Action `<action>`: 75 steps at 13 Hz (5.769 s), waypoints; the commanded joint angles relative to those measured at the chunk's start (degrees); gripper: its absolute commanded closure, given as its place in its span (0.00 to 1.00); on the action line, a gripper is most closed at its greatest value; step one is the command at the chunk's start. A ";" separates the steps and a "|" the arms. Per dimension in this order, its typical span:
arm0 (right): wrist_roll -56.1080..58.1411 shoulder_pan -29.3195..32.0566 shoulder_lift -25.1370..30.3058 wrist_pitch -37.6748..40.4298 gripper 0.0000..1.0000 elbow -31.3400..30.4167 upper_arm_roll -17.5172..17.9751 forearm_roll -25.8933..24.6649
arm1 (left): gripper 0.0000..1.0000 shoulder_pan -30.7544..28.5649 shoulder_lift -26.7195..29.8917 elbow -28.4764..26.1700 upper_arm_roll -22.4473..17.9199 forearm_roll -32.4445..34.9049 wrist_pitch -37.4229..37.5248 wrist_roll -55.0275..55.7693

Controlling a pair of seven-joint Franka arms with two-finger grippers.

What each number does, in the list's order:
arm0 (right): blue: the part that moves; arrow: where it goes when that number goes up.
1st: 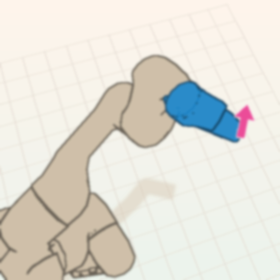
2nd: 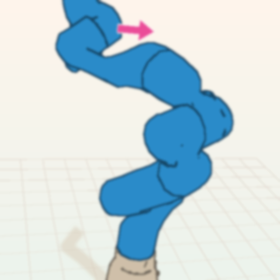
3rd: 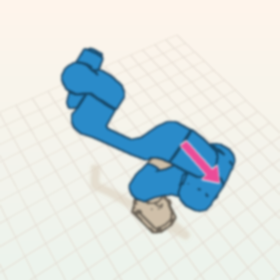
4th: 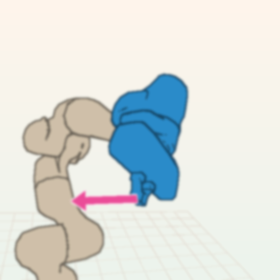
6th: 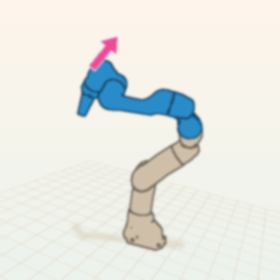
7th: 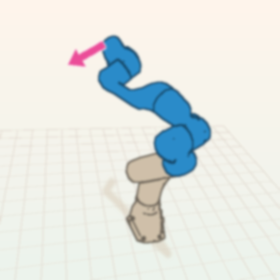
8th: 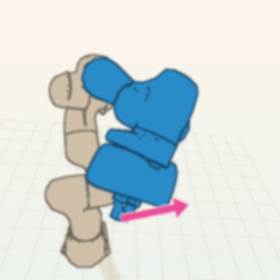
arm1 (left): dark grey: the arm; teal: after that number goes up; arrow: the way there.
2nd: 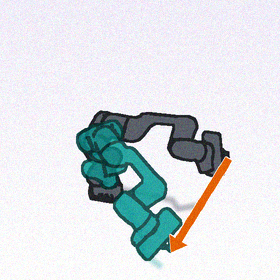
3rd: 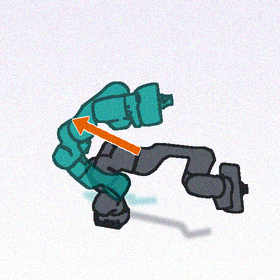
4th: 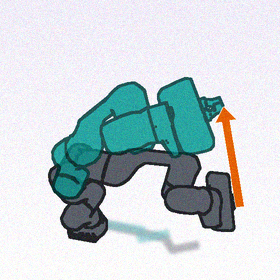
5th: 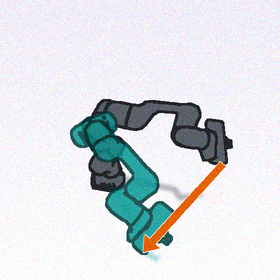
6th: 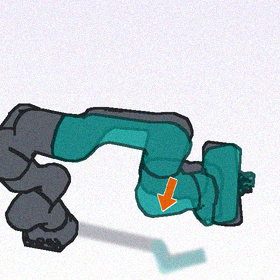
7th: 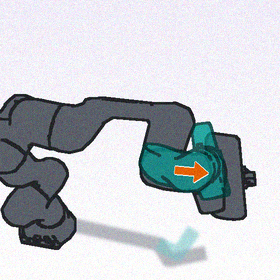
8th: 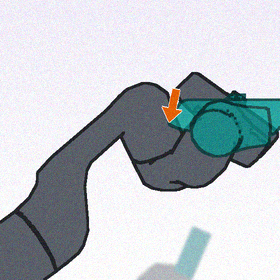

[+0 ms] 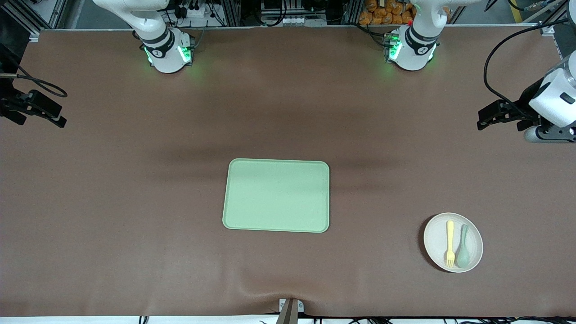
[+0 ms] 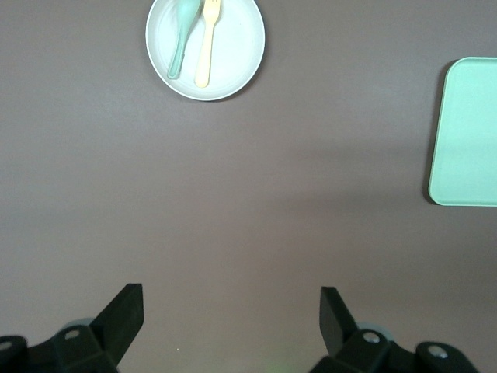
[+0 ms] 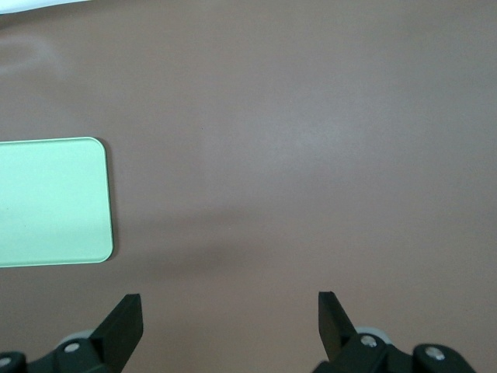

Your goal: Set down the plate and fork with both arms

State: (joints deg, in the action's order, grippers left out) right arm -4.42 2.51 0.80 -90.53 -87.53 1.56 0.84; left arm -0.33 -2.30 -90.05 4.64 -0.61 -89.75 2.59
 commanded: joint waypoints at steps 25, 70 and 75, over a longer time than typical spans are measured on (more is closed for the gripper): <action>-0.15 -0.05 0.35 0.26 0.00 0.08 -0.07 0.12 | 0.00 -12.06 -25.81 8.75 -0.51 5.54 -20.80 -0.31; -0.06 0.04 0.26 0.35 0.00 -0.01 -0.07 0.30 | 0.66 -11.63 -52.89 15.34 0.28 4.66 -54.56 6.36; -0.06 0.04 0.34 0.35 0.00 -0.01 -0.07 0.30 | 1.00 -11.62 -52.72 15.25 0.19 4.22 -54.56 8.48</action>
State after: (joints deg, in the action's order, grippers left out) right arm -4.42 2.51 0.80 -90.53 -87.53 1.54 0.89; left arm -12.05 -54.04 -75.62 5.09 3.63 -143.95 9.53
